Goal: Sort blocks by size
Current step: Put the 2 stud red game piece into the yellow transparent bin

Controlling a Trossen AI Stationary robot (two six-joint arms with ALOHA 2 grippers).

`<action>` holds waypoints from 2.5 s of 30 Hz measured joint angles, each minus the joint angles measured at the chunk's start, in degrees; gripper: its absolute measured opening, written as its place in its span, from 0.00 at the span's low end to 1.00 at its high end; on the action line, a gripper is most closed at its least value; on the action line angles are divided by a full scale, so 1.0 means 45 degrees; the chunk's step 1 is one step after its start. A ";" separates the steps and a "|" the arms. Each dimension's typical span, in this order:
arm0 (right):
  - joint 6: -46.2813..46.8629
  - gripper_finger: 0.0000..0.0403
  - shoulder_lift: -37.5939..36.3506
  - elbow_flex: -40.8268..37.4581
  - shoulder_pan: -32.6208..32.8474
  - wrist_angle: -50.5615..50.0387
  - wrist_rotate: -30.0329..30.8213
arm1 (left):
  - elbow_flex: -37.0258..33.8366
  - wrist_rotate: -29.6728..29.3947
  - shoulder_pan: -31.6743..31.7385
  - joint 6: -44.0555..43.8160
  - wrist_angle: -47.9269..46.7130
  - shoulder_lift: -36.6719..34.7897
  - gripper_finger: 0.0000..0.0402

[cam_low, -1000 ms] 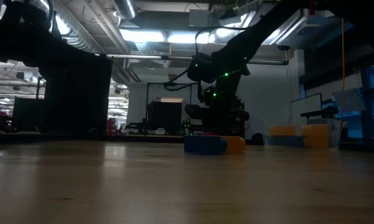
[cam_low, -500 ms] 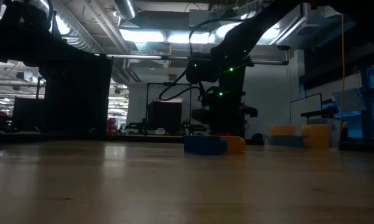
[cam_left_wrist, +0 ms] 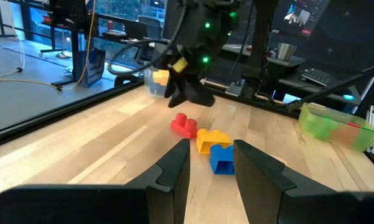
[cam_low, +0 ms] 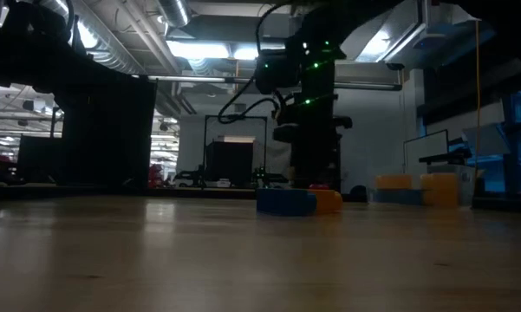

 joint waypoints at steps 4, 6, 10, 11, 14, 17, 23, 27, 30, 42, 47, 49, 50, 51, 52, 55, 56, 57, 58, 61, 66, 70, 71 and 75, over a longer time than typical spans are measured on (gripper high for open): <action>-0.3988 0.38 0.0000 0.0324 0.0365 -0.0804 -0.0205 | 0.0000 0.0000 0.0000 -0.0002 0.0000 -0.0003 0.27; -0.6606 0.38 -0.0005 0.0324 0.0588 -0.0930 -0.0303 | 0.0000 0.0000 0.0000 0.0000 0.0000 0.0000 0.27; -1.1533 0.38 -0.0005 0.0315 0.1046 -0.1149 -0.0338 | 0.0001 0.0000 0.0000 -0.0002 0.0000 0.0000 0.27; -1.2485 0.38 -0.0005 0.0315 0.1145 -0.1233 -0.0414 | 0.0001 0.0000 0.0000 0.0000 0.0000 0.0000 0.27; -1.4390 0.38 -0.0004 0.0315 0.1387 -0.1255 -0.0431 | 0.0002 0.0000 0.0000 0.0000 0.0000 0.0000 0.27; -1.5343 0.38 0.0005 0.0315 0.1386 -0.1255 -0.0593 | 0.0000 0.0000 0.0000 -0.0001 0.0000 -0.0004 0.27; -1.6844 0.38 0.0015 0.0315 0.1341 -0.1127 -0.0855 | 0.0000 0.0000 0.0000 -0.0002 0.0000 -0.0004 0.27; -1.7501 0.38 0.0083 0.0315 0.1344 -0.1007 -0.1102 | 0.0002 0.0000 0.0000 0.0003 0.0000 0.0000 0.27; -1.7733 0.38 0.0136 0.0162 0.1344 -0.0957 -0.1175 | 0.0000 0.0000 0.0000 0.0001 0.0000 -0.0002 0.27; -1.8123 0.38 0.0131 -0.1053 0.1349 0.0026 -0.1078 | 0.0000 0.0000 0.0000 0.0003 0.0000 -0.0004 0.27; -1.8128 0.38 0.0096 -0.1778 0.1349 0.1374 -0.0955 | 0.0001 0.0000 0.0000 -0.0001 0.0000 -0.0003 0.27; -1.8105 0.38 0.0064 -0.1992 0.1349 0.1760 -0.0861 | 0.0000 0.0000 0.0000 -0.0002 0.0000 0.0000 0.27; -1.8053 0.38 0.0063 -0.2071 0.1349 0.1907 -0.0846 | 0.0000 0.0000 0.0000 -0.0002 0.0000 -0.0005 0.27; -1.8037 0.38 0.0063 -0.2134 0.1349 0.1987 -0.0845 | 0.0000 0.0001 0.0000 -0.0002 0.0000 -0.0004 0.27; -1.8016 0.38 0.0058 -0.2172 0.1349 0.2009 -0.0850 | 0.0000 0.0002 0.0000 -0.0002 0.0000 -0.0003 0.27; -1.7495 0.38 0.0058 -0.2187 0.1349 0.1964 -0.0879 | 0.0000 0.0000 0.0000 -0.0001 0.0000 -0.0001 0.27; -1.7236 0.38 0.0058 -0.2196 0.1344 0.1953 -0.0947 | 0.0002 0.0001 0.0000 0.0000 0.0000 -0.0004 0.27; -1.7014 0.38 0.0058 -0.2196 0.1344 0.1946 -0.1020 | 0.0000 0.0000 0.0000 0.0003 0.0000 -0.0005 0.27; -1.6950 0.38 0.0058 -0.2196 0.1340 0.1941 -0.1145 | 0.0005 0.0000 0.0000 -0.0002 0.0000 -0.0004 0.27; -1.6909 0.38 0.0066 -0.2196 0.1334 0.1953 -0.1258 | 0.0000 0.0000 0.0000 -0.0002 0.0000 0.0000 0.27; -1.5549 0.37 0.0073 -0.2201 0.1344 0.1913 -0.1322 | 0.0000 0.0004 0.0000 -0.0002 0.0000 -0.0005 0.27; -1.4255 0.31 0.0061 -0.2191 0.1349 0.1582 -0.1326 | 0.0000 0.0000 0.0000 0.0002 0.0000 0.0000 0.27; -1.3959 0.29 0.0058 -0.2182 0.1349 0.1495 -0.1330 | 0.0002 0.0000 0.0000 -0.0002 0.0000 0.0000 0.27; -1.2579 0.28 0.0073 -0.2180 0.1360 0.0732 -0.1640 | 0.0000 0.0005 0.0000 0.0003 0.0000 0.0000 0.27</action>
